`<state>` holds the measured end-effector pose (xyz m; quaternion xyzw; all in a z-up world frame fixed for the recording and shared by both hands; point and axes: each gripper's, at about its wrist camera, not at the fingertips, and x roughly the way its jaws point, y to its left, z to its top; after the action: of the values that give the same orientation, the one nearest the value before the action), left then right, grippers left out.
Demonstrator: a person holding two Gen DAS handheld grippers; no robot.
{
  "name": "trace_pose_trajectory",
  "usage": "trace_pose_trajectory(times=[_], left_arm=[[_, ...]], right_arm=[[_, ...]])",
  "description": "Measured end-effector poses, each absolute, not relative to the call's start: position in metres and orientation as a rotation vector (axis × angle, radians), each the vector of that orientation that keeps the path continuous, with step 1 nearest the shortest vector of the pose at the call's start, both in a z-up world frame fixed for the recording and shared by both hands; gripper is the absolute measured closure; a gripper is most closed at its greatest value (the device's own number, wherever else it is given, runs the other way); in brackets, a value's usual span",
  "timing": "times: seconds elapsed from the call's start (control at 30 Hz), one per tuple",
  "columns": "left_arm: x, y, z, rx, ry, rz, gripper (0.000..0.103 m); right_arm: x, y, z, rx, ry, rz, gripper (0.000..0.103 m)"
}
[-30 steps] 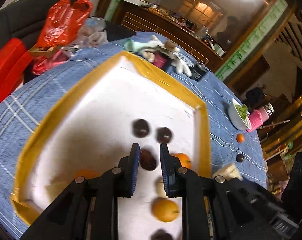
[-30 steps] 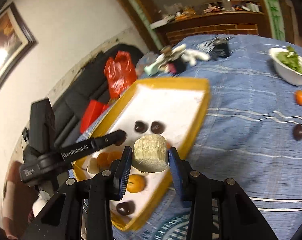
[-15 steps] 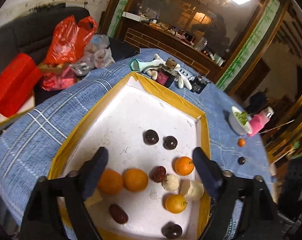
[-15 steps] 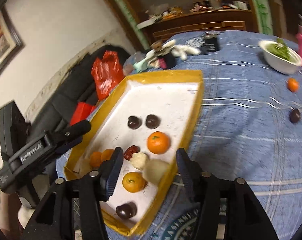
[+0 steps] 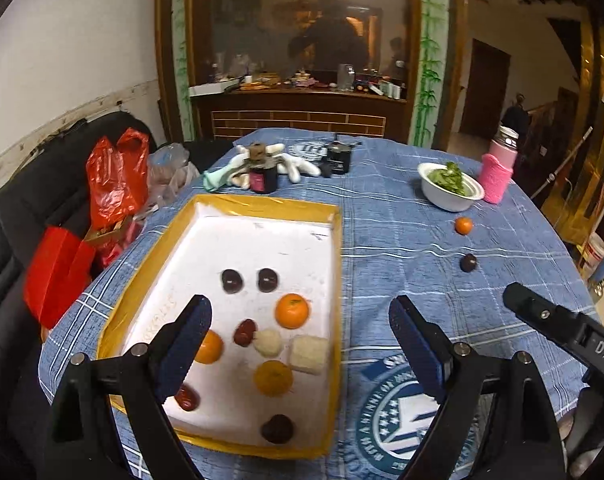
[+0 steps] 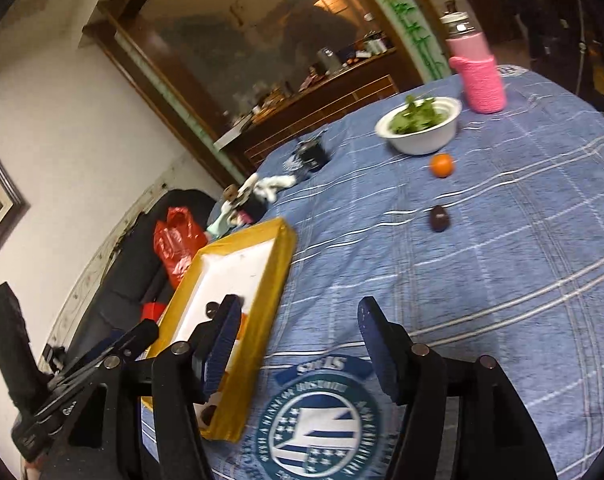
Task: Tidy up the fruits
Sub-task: 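Move both open grippers from the tray toward the last orange and plum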
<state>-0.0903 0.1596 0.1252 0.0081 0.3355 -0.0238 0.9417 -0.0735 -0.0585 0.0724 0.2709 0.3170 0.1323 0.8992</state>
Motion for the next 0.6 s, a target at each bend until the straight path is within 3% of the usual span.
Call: trace_pose_trajectory(times=[0.6], left_arm=[[-0.098, 0.111, 0.13, 0.128, 0.699, -0.069, 0.013]], right_arm=[[-0.091, -0.101, 0.063, 0.63, 0.632, 0.267, 0.036]])
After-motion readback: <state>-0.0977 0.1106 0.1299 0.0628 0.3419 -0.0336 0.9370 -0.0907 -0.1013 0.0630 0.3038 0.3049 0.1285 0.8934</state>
